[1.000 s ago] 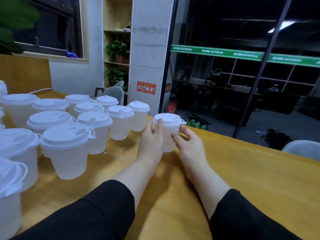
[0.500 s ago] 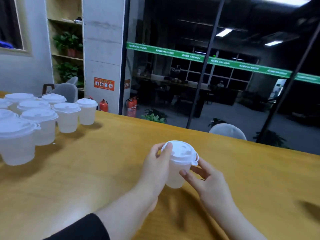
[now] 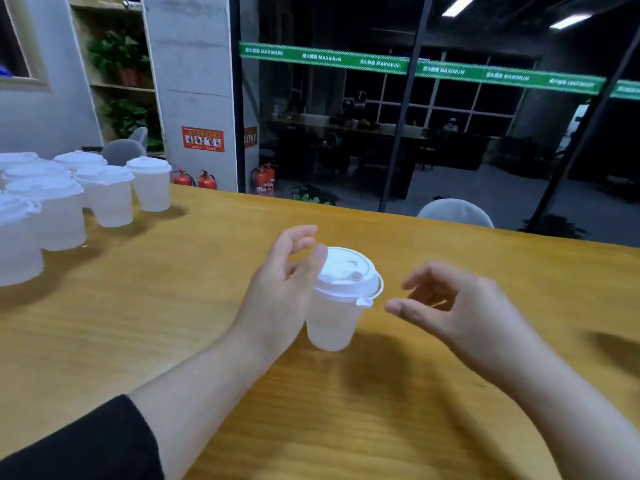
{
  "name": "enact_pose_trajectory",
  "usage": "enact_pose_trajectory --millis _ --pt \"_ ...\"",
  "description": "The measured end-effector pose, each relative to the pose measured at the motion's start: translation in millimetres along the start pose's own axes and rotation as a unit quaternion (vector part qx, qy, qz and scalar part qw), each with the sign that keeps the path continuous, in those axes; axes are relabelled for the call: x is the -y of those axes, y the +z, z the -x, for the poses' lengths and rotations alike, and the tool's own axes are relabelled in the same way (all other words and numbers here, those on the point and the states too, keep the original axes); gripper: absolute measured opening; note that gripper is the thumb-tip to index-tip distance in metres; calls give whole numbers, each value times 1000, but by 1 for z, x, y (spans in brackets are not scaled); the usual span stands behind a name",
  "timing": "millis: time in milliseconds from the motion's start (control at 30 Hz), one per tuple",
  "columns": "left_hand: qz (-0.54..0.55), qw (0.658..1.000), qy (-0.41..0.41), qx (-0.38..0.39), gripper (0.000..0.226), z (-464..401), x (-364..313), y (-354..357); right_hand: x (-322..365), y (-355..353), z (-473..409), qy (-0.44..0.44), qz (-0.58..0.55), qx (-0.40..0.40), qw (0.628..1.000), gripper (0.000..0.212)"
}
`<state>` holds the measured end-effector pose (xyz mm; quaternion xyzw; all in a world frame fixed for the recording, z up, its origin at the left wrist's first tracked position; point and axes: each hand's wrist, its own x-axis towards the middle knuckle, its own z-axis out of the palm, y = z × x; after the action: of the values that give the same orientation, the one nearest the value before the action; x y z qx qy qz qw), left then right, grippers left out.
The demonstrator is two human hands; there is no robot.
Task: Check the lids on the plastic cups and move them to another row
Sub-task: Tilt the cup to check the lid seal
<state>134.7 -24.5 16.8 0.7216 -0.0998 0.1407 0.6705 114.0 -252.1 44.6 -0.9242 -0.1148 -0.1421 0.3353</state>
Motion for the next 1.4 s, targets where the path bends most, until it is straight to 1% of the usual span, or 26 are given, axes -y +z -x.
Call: enact_pose_trajectory --millis 33,100,167,233,333,467,567,633,700,833,900,1000,1067,1233,1300,1400 --pt "0 1000 0 15 34 -1 0 -1 0 -4 1 -26 -13 -21 999 51" --pt "-8 999 5 44 37 -2 2 -2 1 -3 1 -105 -16 -36 994 41" --pt "-11 998 4 69 35 -3 5 -1 2 4 1 -192 11 -23 981 32" --pt "-5 996 -4 84 32 -4 8 1 2 13 2 -226 21 -8 974 25" --pt "-7 997 3 83 35 -6 12 1 3 23 1 -228 16 -19 973 17" --pt "-14 996 7 92 32 -7 13 -1 11 28 3 -240 -26 -77 967 13" --pt "-16 993 9 117 31 -5 13 0 21 27 8 -216 -66 -138 964 8" --pt "-25 991 19 130 34 -4 12 2 26 27 9 -197 -64 -151 967 8" --pt "-32 991 25 131 41 -3 12 3 28 28 10 -192 -42 -145 970 8" --pt "-29 991 25 131 46 -3 12 3 28 28 11 -190 -7 -113 975 12" --pt "-34 991 23 129 44 -3 13 3 27 26 11 -195 9 -101 976 12" --pt "-34 991 17 127 34 -4 12 2 28 22 11 -209 48 -96 972 14" --pt "-33 991 14 128 33 -5 13 2 27 17 11 -218 82 -87 969 15" --pt "-30 990 17 134 32 -3 12 2 34 5 17 -193 135 -29 971 22" --pt "-32 990 17 136 32 -3 12 2 39 4 19 -193 160 -27 968 22" --pt "-32 990 21 135 33 -4 13 2 44 6 23 -204 227 -42 951 24"
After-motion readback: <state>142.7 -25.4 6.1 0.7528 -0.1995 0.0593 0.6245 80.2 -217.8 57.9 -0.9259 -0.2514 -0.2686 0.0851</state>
